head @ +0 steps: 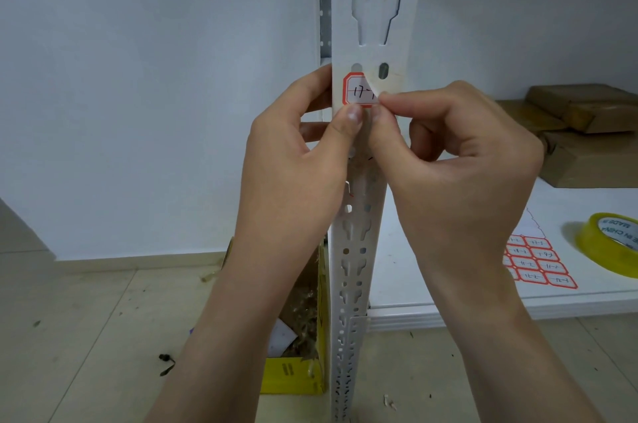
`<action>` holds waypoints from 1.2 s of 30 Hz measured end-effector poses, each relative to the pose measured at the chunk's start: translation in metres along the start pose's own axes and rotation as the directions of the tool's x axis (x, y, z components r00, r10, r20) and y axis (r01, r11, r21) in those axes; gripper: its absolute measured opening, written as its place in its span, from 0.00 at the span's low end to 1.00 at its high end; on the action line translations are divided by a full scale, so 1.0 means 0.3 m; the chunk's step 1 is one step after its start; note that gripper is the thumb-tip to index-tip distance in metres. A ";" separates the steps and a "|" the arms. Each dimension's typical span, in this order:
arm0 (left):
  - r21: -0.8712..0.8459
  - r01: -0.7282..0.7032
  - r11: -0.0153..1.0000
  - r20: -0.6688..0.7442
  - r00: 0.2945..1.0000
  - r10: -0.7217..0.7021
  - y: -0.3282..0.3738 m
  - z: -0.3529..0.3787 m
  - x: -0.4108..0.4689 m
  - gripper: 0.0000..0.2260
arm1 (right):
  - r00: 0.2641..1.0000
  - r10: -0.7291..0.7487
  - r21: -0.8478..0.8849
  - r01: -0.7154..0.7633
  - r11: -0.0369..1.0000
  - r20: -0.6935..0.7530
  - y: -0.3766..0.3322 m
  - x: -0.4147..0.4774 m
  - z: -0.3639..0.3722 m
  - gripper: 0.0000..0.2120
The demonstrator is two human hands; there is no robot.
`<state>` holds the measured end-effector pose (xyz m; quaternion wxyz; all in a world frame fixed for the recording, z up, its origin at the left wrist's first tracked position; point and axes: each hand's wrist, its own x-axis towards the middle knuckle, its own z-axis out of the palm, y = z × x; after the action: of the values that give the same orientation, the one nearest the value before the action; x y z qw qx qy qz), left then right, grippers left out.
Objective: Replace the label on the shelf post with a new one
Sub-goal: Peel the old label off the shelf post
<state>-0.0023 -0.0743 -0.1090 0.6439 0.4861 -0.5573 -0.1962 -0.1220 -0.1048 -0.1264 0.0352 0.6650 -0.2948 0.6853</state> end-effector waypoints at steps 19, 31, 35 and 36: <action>-0.021 -0.006 1.000 0.001 1.000 0.006 0.000 0.003 -0.002 0.16 | 0.999 0.020 0.022 -0.019 1.000 -0.025 0.000 -0.009 0.006 0.06; -0.041 -0.012 0.999 0.014 1.000 0.013 0.003 0.000 -0.003 0.14 | 1.000 0.006 0.023 -0.006 1.000 -0.017 -0.003 -0.013 0.007 0.06; -0.044 -0.016 0.999 0.017 1.000 0.017 0.003 0.001 -0.003 0.14 | 1.000 -0.002 0.027 0.002 1.000 -0.015 -0.006 -0.013 0.006 0.06; -0.043 -0.013 0.999 0.017 1.000 0.014 0.002 0.001 -0.003 0.14 | 1.000 -0.001 0.031 0.002 1.000 -0.015 -0.006 -0.012 0.006 0.06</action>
<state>-0.0031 -0.0735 -0.1089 0.6507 0.4665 -0.5619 -0.2080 -0.1190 -0.1028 -0.1292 0.0278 0.6604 -0.2834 0.6948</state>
